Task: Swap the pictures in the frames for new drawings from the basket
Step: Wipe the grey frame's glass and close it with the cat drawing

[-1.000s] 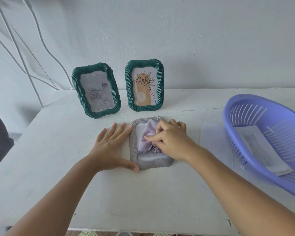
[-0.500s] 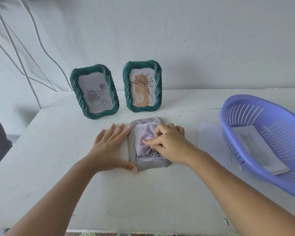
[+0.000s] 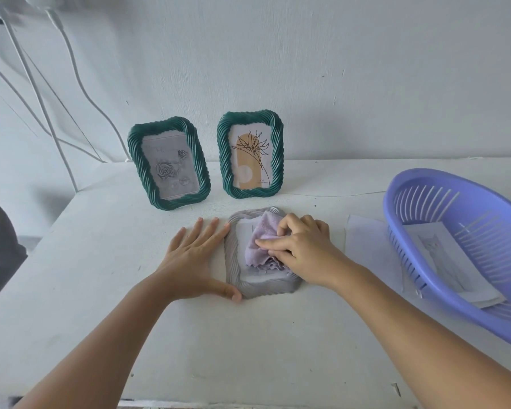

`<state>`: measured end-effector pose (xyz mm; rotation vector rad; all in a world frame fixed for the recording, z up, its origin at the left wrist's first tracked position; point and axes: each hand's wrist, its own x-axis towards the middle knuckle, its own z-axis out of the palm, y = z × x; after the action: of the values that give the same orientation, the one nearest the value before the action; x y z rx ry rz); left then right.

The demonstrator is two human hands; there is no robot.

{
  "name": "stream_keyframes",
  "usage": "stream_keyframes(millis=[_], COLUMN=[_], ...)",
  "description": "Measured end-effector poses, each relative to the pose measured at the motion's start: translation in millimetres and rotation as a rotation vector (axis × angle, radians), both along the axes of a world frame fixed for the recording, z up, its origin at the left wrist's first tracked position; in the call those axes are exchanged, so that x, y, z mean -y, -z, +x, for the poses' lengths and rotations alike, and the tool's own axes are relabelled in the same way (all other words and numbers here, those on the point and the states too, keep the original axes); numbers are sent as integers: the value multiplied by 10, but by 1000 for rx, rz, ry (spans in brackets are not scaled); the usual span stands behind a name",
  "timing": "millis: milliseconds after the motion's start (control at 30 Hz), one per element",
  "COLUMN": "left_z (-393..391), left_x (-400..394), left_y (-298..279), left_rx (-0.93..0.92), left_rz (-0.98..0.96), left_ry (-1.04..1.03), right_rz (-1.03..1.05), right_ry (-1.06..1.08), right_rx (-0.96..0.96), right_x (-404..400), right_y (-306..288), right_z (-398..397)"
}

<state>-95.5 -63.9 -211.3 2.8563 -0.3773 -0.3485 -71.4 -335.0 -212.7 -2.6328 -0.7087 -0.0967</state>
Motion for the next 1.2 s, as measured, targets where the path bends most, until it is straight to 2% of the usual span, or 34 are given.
stream_keyframes(millis=[133, 233, 300, 367, 433, 700, 800, 1067, 1200], left_z=[20, 15, 1, 15, 42, 124, 161, 62, -66], left_x=[-27, -33, -7, 81, 246, 845, 883, 434, -123], left_y=[-24, -108, -178, -223, -264, -327, -315, -279, -255], left_rx=[-48, -88, -26, 132, 192, 115, 46, 135, 164], left_rz=[-23, -140, -300, -373, -386, -258, -326, -508, -468], left_ry=[5, -58, -168, -210, -202, -208, -238, -311, -415], right_rz=[9, 27, -11, -63, -112, -177, -164, 64, 23], right_ry=[19, 117, 158, 166, 165, 150, 152, 261, 275], right_rx=[-45, -52, -62, -79, -94, -120, -123, -143, -191], right_x=[41, 90, 144, 180, 188, 195, 193, 149, 74], right_y=[-27, -50, -46, -38, -30, -64, -49, -79, -49], right_z=[-35, -53, -50, -47, -49, -35, -29, 27, 88])
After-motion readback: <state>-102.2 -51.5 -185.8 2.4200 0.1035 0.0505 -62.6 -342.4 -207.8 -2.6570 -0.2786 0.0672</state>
